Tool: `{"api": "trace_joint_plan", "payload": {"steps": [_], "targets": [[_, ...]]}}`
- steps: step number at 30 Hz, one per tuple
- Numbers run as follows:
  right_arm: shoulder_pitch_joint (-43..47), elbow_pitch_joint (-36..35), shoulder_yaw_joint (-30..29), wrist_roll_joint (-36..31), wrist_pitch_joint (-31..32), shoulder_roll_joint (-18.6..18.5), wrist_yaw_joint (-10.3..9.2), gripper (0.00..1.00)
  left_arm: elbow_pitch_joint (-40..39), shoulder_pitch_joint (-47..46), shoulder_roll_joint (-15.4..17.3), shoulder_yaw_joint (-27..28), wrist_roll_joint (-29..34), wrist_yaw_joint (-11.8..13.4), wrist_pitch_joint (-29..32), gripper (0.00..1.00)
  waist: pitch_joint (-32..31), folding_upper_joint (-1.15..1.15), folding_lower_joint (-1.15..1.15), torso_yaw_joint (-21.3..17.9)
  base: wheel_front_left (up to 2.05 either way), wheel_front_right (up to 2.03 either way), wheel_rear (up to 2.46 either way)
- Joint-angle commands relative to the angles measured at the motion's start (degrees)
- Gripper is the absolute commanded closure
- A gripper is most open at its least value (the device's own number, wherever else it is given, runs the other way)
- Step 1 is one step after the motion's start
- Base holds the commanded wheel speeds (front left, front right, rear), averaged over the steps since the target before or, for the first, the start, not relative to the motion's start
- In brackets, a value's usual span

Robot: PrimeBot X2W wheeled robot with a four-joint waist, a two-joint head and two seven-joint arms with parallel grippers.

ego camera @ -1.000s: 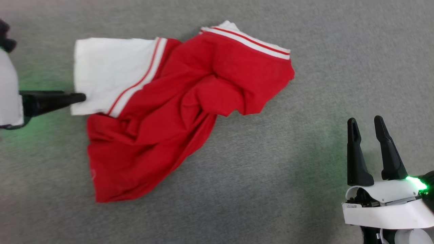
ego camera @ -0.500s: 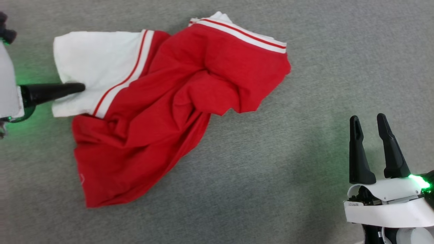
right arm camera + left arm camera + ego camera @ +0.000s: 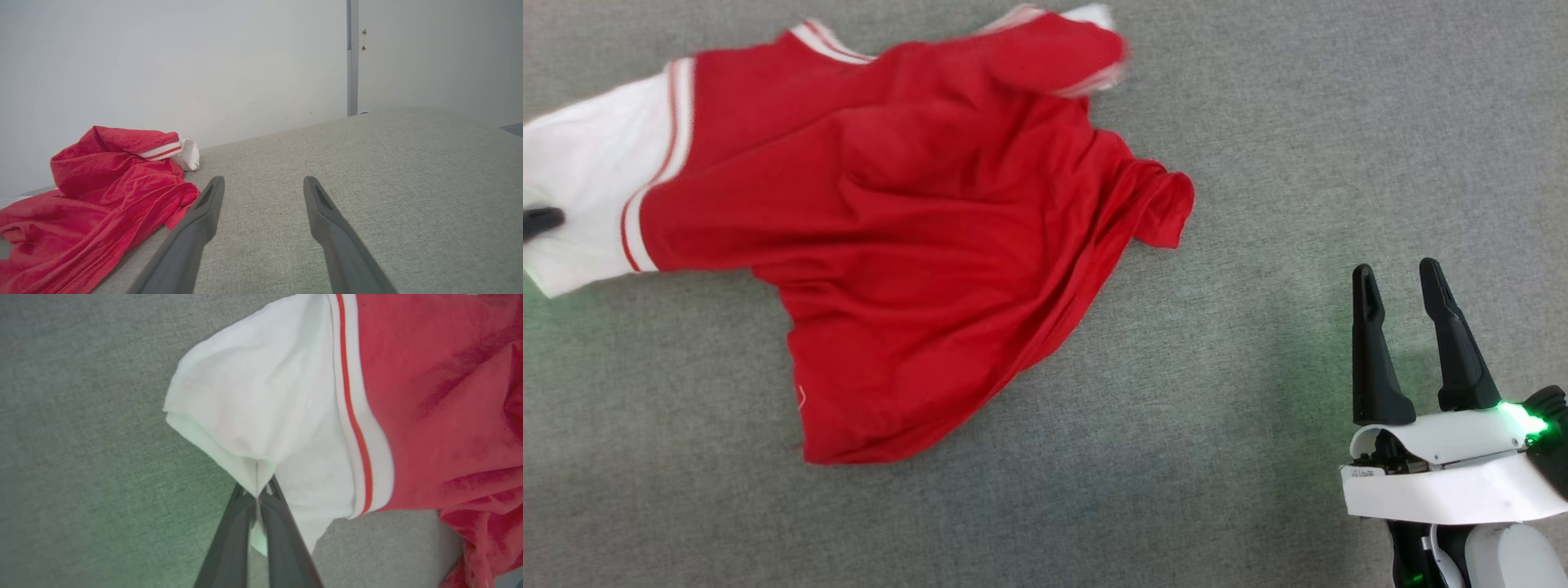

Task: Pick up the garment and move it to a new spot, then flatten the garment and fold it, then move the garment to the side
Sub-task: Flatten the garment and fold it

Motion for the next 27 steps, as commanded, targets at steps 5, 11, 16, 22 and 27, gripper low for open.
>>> {"api": "trace_joint_plan", "payload": {"steps": [5,11,16,22,27], "targets": [[0.4,0.0,-0.1,0.0,-0.1,0.0,-0.08,0.00,0.8,0.4,0.2,-1.6,0.8,0.1,-3.4,1.00,0.0,0.00,0.00,-0.4,0.00,0.00,0.00],[0.9,-0.1,-0.8,-0.6,-0.1,0.0,-0.08,0.00,1.6,0.0,-0.8,-4.0,1.8,0.1,-9.2,0.84,-0.6,0.00,0.00,-0.7,0.00,0.00,0.00],[-0.2,0.6,-0.3,-3.8,-0.1,0.0,-0.08,0.00,-0.6,0.4,-1.4,-4.6,2.0,0.1,-18.0,0.00,-2.3,0.00,0.00,1.0,0.00,0.00,0.00],[-3.2,4.5,1.0,-11.5,0.0,0.0,-0.08,0.00,-5.4,4.2,-0.4,-5.5,5.0,0.1,-39.0,0.00,-5.0,0.00,0.00,5.2,0.00,0.00,0.00],[-8.5,6.5,1.3,-18.7,6.4,0.0,-0.08,0.00,-6.9,9.7,-2.1,-5.5,7.6,0.1,-55.2,0.00,-6.3,0.00,0.00,10.1,0.00,0.00,0.00]]}}
